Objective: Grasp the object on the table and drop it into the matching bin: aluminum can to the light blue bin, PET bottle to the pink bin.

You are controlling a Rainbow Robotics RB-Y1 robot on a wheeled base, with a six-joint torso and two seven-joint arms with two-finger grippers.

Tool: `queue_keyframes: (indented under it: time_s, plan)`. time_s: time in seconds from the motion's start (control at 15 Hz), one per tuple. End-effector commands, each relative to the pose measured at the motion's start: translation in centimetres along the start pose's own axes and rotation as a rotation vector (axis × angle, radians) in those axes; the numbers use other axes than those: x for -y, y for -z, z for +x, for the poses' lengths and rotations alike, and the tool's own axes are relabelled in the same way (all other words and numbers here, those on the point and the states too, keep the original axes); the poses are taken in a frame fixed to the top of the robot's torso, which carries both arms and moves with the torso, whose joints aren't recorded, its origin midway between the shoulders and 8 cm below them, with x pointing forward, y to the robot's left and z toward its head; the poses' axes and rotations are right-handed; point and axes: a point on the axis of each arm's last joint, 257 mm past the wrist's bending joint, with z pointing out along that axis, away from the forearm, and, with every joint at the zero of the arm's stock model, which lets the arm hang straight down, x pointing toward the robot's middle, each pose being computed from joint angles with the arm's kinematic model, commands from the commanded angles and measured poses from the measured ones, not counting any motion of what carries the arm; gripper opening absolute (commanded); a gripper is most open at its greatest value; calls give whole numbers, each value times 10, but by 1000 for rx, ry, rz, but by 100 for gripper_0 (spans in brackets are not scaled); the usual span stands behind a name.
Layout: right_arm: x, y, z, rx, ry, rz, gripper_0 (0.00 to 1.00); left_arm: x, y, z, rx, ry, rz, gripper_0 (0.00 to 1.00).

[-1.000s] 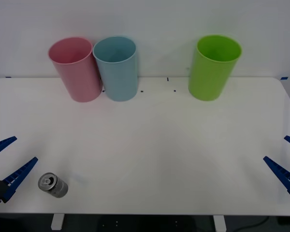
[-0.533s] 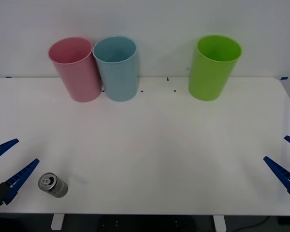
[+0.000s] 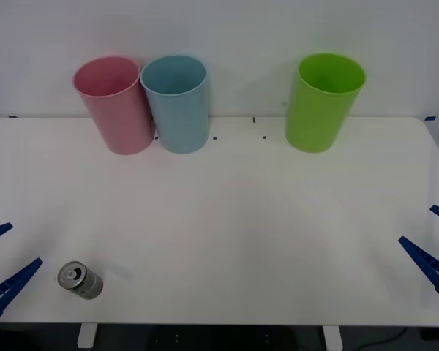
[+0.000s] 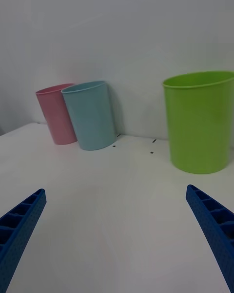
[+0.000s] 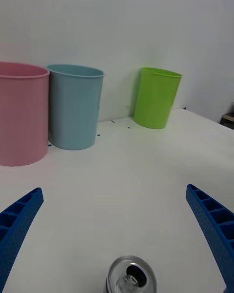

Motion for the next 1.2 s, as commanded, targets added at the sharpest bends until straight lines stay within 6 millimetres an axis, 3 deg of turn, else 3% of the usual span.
queue_keyframes:
  time_s: [0.07,0.6,1.2]
  plan:
    - [0,0,0,0,0,0,100,1,17,7,-53,-23,3,100]
    - [0,0,0,0,0,0,100,2,41,43,-201,-158,-6,100]
    - [0,0,0,0,0,0,100,0,41,95,-315,-145,-7,100]
